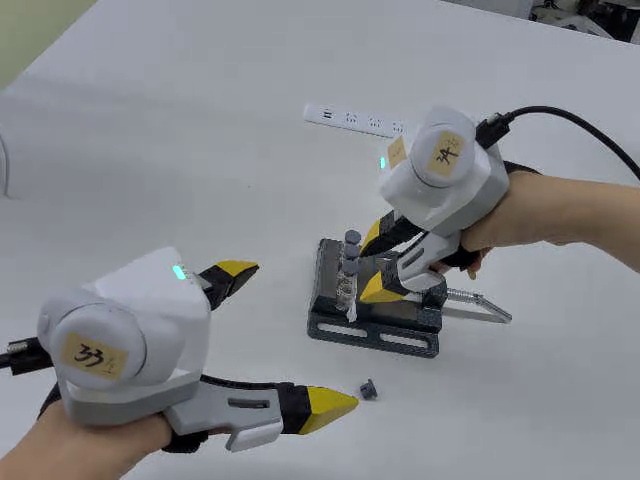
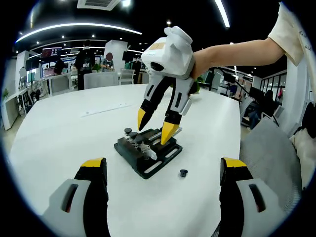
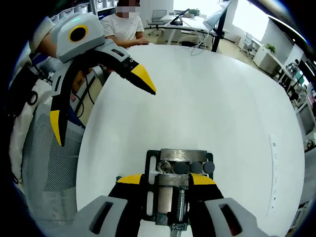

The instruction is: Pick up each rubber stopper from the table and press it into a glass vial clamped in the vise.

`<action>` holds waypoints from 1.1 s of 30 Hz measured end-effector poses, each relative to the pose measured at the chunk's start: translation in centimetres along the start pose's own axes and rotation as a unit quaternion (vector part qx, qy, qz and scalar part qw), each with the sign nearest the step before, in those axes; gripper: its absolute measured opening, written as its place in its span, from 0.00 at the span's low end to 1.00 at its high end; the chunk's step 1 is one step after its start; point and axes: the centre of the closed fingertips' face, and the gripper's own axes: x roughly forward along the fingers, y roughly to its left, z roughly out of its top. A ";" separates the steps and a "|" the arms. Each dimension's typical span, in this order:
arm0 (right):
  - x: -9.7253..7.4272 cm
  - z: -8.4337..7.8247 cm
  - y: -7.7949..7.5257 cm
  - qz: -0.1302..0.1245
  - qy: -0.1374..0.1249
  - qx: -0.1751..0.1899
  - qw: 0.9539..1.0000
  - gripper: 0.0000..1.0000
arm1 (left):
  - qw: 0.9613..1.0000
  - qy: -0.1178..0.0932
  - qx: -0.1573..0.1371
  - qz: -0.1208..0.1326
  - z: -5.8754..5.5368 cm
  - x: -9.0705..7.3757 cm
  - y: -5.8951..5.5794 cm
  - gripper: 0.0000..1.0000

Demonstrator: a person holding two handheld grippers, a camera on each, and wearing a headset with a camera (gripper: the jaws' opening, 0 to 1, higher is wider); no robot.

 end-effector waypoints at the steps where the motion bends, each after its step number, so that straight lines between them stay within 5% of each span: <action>1: -0.1 -0.1 0.2 -0.001 -0.005 0.004 1.000 0.36 | 1.000 0.000 0.000 0.000 0.0 0.0 0.0 0.94; 15: 0.2 -1.0 4.3 0.017 -0.046 0.020 0.999 0.40 | 1.000 0.004 0.007 0.000 0.0 -0.4 -0.3 0.94; 23: 1.9 -3.0 7.4 0.058 -0.052 -0.001 0.997 0.35 | 1.000 0.010 0.008 0.001 -0.3 -0.7 -0.6 0.94; 33: 3.6 -4.7 8.5 0.065 -0.052 -0.021 0.996 0.28 | 1.000 0.018 0.009 0.001 -0.7 -0.9 -0.8 0.94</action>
